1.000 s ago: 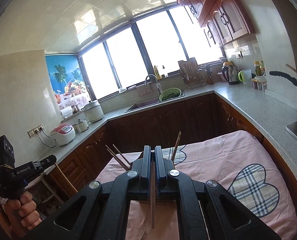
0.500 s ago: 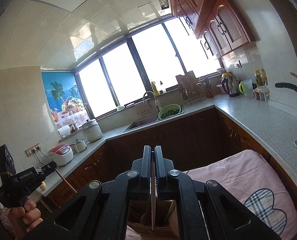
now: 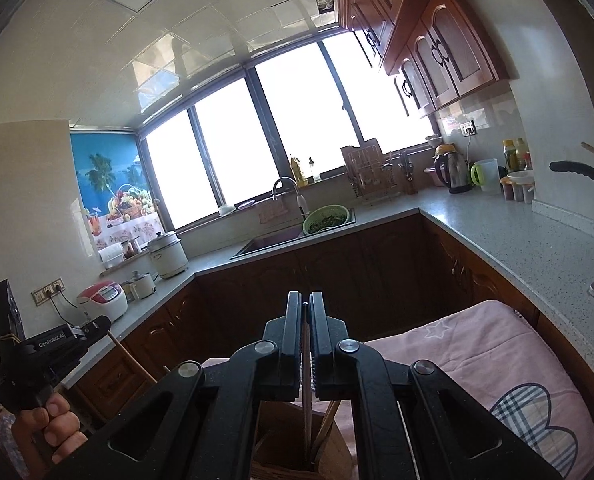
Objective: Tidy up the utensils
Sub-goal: 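Lift both chopsticks and carry them over the utensil holder, then lower both held chopsticks into the holder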
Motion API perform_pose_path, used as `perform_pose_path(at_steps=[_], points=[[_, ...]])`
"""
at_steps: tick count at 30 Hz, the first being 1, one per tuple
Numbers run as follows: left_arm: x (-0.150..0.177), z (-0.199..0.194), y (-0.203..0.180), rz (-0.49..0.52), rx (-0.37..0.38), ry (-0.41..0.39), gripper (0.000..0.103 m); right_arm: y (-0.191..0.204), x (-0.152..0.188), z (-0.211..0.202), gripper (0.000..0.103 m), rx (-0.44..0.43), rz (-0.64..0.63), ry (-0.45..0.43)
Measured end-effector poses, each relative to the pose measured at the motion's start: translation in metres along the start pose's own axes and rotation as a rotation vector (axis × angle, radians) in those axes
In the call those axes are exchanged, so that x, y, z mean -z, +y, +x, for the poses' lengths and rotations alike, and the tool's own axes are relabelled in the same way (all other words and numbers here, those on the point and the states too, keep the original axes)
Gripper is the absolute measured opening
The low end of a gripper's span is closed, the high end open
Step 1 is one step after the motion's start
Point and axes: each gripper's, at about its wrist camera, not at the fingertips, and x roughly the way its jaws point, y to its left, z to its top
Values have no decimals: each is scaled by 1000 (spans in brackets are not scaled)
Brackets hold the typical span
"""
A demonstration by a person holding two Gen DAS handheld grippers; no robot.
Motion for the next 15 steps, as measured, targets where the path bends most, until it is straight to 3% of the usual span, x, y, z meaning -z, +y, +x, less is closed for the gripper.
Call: perform_pose_path(at_steps=[15], points=[[32, 33, 5, 50, -27, 109, 4, -16, 44, 26, 3, 10, 61, 78]])
